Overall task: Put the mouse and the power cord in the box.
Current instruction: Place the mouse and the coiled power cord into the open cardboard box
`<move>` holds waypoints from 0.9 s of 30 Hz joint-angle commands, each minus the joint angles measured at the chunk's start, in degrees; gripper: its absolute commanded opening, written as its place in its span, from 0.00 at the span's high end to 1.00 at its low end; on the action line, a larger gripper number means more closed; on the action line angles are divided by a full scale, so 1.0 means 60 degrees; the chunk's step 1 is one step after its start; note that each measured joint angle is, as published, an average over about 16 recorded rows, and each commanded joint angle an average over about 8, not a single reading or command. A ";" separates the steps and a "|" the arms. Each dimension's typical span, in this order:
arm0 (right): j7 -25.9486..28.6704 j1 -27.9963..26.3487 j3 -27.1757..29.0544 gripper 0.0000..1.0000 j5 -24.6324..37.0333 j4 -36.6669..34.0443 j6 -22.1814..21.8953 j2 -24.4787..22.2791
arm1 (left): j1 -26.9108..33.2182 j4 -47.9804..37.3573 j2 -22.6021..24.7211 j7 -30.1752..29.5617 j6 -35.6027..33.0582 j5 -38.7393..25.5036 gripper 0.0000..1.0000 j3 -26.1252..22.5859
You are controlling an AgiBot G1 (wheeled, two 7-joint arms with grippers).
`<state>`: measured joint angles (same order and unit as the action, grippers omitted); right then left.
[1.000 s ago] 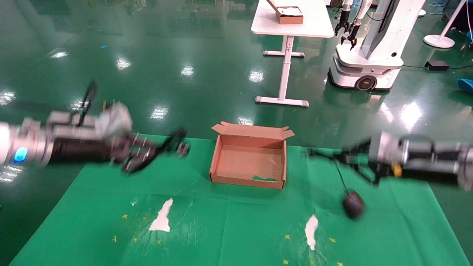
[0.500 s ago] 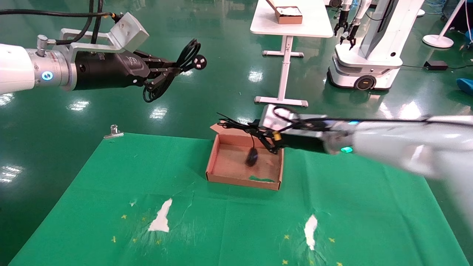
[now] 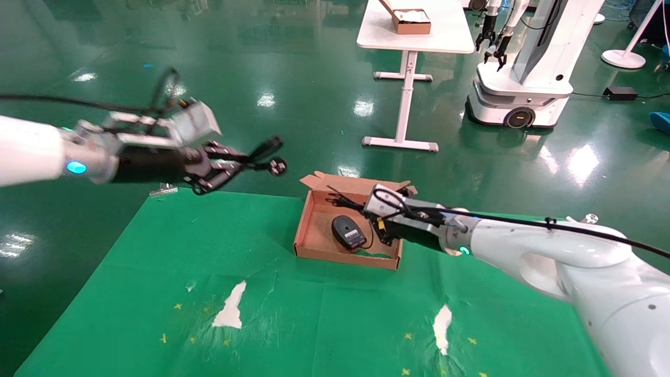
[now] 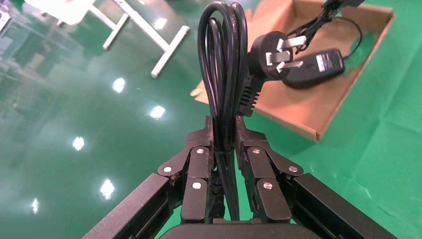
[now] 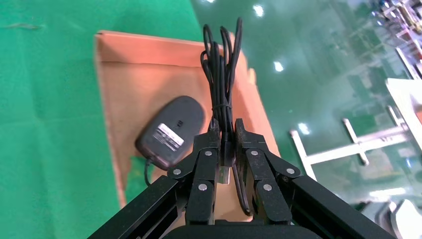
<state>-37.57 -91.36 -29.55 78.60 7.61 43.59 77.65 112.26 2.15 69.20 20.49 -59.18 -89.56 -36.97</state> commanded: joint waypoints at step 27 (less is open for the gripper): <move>-0.1232 -0.3013 0.0294 0.00 -0.0755 0.0669 0.5489 -0.4403 | -0.2739 0.4325 0.1612 -0.0653 0.2519 0.0506 1.00 -0.2944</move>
<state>-44.61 -108.66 -27.87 74.21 12.29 75.34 51.84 96.34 27.84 78.85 16.57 -44.10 -86.70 -54.89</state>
